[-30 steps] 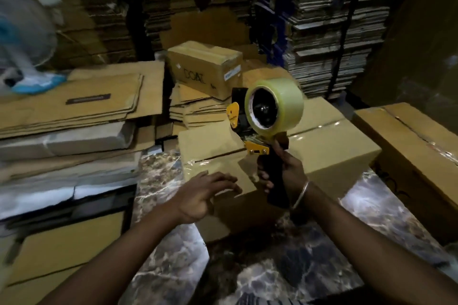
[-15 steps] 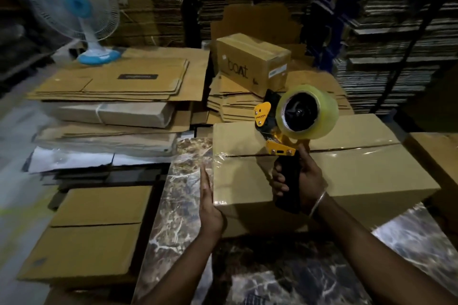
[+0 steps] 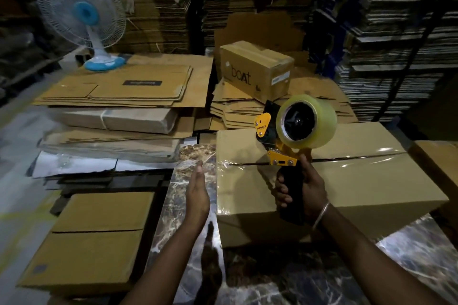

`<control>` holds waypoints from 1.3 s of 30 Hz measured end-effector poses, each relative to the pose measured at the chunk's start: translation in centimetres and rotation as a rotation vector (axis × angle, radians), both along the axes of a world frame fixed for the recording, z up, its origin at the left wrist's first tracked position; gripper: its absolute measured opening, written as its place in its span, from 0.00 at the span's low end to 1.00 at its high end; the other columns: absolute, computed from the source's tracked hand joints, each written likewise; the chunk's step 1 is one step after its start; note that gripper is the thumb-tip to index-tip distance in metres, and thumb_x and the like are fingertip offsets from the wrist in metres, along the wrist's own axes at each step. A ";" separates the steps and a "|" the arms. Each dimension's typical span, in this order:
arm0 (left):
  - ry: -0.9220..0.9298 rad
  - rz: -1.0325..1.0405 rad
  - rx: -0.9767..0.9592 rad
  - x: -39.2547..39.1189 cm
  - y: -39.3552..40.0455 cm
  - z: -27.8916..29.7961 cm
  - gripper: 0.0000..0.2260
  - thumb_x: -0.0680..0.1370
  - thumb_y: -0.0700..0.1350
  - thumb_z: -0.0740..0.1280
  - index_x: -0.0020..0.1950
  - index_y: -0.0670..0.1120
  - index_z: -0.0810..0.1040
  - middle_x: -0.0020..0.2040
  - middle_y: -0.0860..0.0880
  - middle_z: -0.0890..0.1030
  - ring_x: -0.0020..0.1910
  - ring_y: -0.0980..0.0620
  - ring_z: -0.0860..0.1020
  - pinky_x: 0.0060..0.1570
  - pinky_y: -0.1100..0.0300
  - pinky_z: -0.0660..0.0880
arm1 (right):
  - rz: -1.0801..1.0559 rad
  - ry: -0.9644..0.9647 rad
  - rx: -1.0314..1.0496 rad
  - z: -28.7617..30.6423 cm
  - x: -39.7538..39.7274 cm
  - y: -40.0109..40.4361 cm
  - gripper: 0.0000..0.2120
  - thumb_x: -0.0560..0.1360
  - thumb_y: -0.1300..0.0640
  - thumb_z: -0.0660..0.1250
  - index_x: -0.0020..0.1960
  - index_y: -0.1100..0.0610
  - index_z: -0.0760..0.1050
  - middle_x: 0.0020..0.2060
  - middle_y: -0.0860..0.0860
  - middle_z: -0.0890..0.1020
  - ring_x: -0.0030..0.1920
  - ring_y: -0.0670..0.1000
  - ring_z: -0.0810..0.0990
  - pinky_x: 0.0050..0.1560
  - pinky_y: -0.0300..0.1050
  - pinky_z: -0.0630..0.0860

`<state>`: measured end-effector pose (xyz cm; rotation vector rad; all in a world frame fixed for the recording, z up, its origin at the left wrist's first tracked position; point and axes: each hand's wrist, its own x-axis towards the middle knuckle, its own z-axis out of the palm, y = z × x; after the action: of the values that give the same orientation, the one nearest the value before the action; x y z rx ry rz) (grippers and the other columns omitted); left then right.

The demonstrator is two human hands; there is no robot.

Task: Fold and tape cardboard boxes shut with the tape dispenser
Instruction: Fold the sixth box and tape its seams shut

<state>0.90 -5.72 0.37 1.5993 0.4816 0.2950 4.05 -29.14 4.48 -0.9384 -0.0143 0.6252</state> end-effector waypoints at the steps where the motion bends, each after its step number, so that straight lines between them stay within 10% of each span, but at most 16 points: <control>1: -0.008 -0.049 0.013 0.8 0.1 0.9 0.23 0.85 0.57 0.51 0.79 0.52 0.63 0.78 0.50 0.64 0.77 0.50 0.62 0.69 0.55 0.59 | -0.005 0.001 0.002 0.1 0.0 0.1 0.38 0.54 0.26 0.76 0.37 0.60 0.72 0.29 0.54 0.67 0.24 0.50 0.66 0.27 0.42 0.68; 8: 0.096 -0.264 -0.142 5.7 -1.3 1.8 0.33 0.80 0.55 0.64 0.81 0.48 0.56 0.79 0.46 0.62 0.75 0.45 0.65 0.74 0.48 0.65 | -0.074 0.013 -0.019 0.6 -0.2 0.1 0.34 0.72 0.27 0.57 0.39 0.61 0.70 0.30 0.54 0.67 0.24 0.50 0.66 0.27 0.41 0.68; 17: 0.225 -0.188 -0.455 7.0 -1.1 1.8 0.18 0.85 0.49 0.56 0.72 0.42 0.71 0.62 0.41 0.79 0.59 0.42 0.78 0.59 0.46 0.76 | -0.070 0.011 -0.029 0.5 -0.5 0.3 0.33 0.76 0.29 0.52 0.39 0.60 0.70 0.29 0.53 0.67 0.24 0.49 0.66 0.27 0.41 0.67; 23: 0.194 -0.122 0.790 7.6 0.0 1.7 0.26 0.80 0.47 0.60 0.78 0.46 0.59 0.69 0.44 0.74 0.59 0.41 0.77 0.56 0.47 0.76 | -0.094 0.004 -0.052 0.6 -0.6 0.3 0.32 0.74 0.29 0.53 0.39 0.60 0.70 0.29 0.53 0.67 0.25 0.49 0.66 0.27 0.41 0.67; 30: 0.025 -0.361 1.033 12.8 1.4 2.2 0.11 0.79 0.47 0.57 0.56 0.44 0.72 0.54 0.42 0.77 0.50 0.42 0.76 0.46 0.51 0.76 | -0.109 0.003 -0.058 0.4 -0.5 0.3 0.33 0.71 0.27 0.58 0.39 0.60 0.70 0.29 0.53 0.67 0.24 0.49 0.66 0.27 0.41 0.67; 39: 0.110 -0.458 1.260 15.6 1.4 3.8 0.09 0.77 0.42 0.62 0.52 0.40 0.78 0.51 0.42 0.78 0.48 0.41 0.77 0.45 0.53 0.76 | -0.093 -0.015 -0.059 0.4 -0.2 0.6 0.35 0.61 0.24 0.69 0.37 0.59 0.72 0.29 0.53 0.68 0.25 0.49 0.66 0.28 0.41 0.66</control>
<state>16.51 -4.29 4.19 2.8935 -0.0762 0.1460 3.83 -28.58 4.86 -0.9949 0.0347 0.5353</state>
